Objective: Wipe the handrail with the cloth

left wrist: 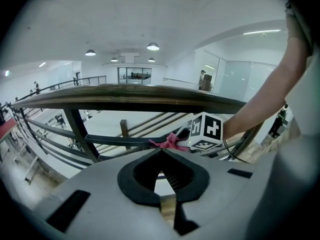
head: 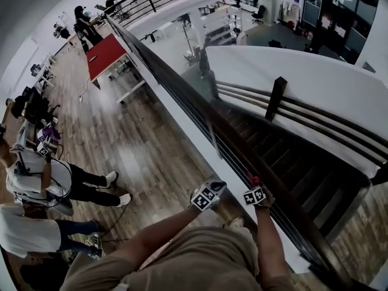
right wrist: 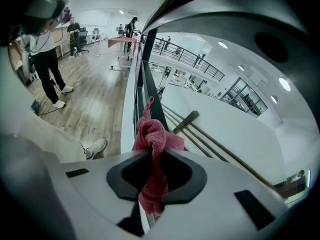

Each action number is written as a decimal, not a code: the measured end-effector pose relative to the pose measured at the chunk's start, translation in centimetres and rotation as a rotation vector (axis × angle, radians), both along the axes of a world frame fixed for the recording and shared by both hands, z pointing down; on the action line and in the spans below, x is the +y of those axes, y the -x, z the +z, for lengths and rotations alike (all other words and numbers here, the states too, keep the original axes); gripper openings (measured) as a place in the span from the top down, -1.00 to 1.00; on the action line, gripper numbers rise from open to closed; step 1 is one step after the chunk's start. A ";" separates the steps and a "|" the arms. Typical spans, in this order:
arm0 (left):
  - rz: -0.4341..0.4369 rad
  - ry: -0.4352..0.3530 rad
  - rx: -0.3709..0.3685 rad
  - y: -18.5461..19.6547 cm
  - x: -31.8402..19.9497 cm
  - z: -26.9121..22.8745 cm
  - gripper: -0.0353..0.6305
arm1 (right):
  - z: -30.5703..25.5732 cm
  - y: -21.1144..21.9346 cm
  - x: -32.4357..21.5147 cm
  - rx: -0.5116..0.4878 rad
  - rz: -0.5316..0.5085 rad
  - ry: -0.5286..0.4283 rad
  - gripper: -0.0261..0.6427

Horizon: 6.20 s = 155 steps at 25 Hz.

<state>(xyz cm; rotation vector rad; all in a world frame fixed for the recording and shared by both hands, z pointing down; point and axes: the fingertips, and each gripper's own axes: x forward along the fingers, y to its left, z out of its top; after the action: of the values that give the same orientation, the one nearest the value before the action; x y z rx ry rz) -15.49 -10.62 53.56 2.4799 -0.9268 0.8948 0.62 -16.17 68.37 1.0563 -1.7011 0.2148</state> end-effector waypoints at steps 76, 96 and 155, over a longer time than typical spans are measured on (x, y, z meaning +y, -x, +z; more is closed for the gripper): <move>0.264 0.106 -0.023 -42.3 26.6 5.3 0.84 | 0.7 -42.7 32.8 0.037 0.192 -0.024 0.74; 0.506 0.099 -0.029 -55.8 32.8 5.6 0.84 | 1.5 -63.2 48.5 0.117 0.450 -0.021 0.74; -0.253 0.172 0.125 10.1 -5.7 11.6 0.84 | 9.3 10.0 -2.4 -0.209 -0.050 0.216 0.74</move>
<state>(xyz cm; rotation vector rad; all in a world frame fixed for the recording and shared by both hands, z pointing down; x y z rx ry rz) -25.59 -16.30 65.12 2.1865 -1.0451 0.6966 -9.36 -18.52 77.68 0.8531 -1.8411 0.4796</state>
